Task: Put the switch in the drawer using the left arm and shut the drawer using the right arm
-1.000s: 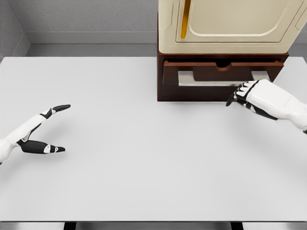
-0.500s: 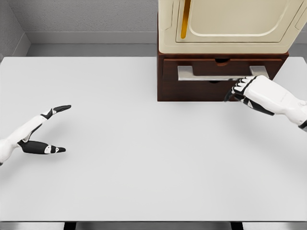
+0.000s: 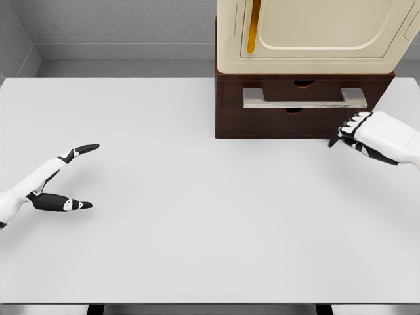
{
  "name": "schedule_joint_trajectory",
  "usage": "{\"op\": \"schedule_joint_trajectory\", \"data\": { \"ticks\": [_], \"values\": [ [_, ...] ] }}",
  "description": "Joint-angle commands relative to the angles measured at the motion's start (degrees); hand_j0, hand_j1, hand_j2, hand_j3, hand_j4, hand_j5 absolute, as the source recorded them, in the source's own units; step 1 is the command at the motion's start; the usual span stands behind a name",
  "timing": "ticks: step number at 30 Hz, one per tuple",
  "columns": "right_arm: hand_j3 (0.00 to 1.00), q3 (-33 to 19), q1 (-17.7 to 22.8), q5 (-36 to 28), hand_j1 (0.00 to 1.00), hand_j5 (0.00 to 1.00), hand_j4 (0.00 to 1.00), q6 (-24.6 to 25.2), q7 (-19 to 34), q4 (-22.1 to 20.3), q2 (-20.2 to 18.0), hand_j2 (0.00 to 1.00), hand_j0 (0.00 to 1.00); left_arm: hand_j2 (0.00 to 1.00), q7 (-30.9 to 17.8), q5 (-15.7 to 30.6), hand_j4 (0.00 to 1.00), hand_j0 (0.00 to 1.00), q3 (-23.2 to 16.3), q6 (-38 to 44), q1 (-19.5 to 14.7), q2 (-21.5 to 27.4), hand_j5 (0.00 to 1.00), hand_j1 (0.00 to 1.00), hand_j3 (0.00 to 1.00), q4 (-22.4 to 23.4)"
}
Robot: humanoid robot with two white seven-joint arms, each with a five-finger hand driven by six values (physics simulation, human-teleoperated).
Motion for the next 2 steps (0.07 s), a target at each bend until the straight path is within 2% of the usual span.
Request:
{"op": "schedule_joint_trajectory", "data": {
  "ticks": [1, 2],
  "values": [
    [0.48, -0.2, 0.0, -1.0, 0.48, 0.48, 0.48, 0.0, -0.2, -0.5, -3.4, 0.48, 0.48, 1.0, 0.0, 0.4, 1.0, 1.0, 0.0, 0.1, 0.0, 0.1, 1.0, 1.0, 1.0, -0.3],
    [0.49, -0.3, 1.0, -1.0, 0.49, 0.49, 0.49, 0.0, -0.3, -1.3, -4.4, 0.49, 0.49, 1.0, 0.0, 0.2, 1.0, 1.0, 0.0, 0.1, 0.0, 0.0, 1.0, 1.0, 1.0, -0.3]
  ]
}}
